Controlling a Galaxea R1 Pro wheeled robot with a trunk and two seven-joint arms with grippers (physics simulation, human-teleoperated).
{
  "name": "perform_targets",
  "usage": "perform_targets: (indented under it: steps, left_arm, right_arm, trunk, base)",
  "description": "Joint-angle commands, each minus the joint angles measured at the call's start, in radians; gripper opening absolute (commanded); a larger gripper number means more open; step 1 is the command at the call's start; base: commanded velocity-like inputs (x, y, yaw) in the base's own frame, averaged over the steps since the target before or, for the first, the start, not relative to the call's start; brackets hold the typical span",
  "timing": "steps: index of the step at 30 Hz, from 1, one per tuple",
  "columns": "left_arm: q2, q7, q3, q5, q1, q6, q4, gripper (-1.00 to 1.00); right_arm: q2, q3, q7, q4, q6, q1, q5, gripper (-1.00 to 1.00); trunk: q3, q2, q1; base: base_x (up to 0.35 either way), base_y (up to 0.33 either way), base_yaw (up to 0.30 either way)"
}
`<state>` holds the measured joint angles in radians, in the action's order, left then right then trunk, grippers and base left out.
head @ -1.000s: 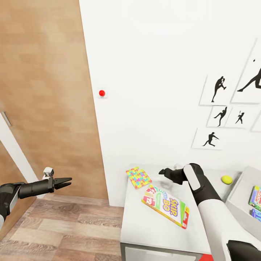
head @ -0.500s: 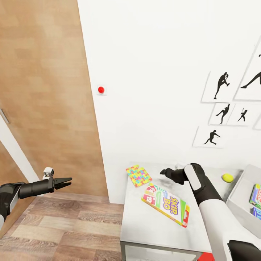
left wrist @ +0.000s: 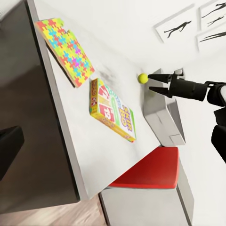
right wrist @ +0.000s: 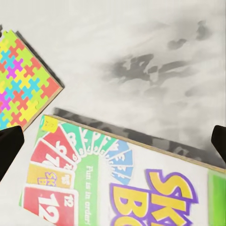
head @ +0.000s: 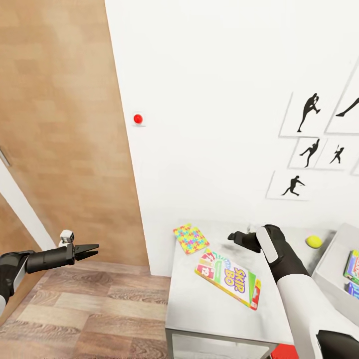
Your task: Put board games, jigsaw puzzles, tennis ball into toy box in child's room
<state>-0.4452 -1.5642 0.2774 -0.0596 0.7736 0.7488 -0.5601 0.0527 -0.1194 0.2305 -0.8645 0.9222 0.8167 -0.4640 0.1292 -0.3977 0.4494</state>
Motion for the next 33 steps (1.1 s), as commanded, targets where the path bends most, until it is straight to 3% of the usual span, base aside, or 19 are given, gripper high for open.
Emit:
perform_targets:
  steps: [1,33]
  left_arm:
    - [0.0,-0.007,0.003,-0.006,0.001,0.011,0.0,1.0]
    - [-0.001,-0.007,0.002,-0.006,0.001,0.011,0.0,1.0]
  right_arm:
    - [0.0,-0.001,0.009,0.001,0.001,0.001,-0.009,1.0]
    - [0.0,-0.006,0.009,0.04,-0.056,0.001,0.001,1.0]
  trunk:
    - [0.004,-0.002,0.001]
    - [0.057,-0.002,0.001]
  base:
    - [0.0,0.0,0.0]
    - [0.0,0.0,0.0]
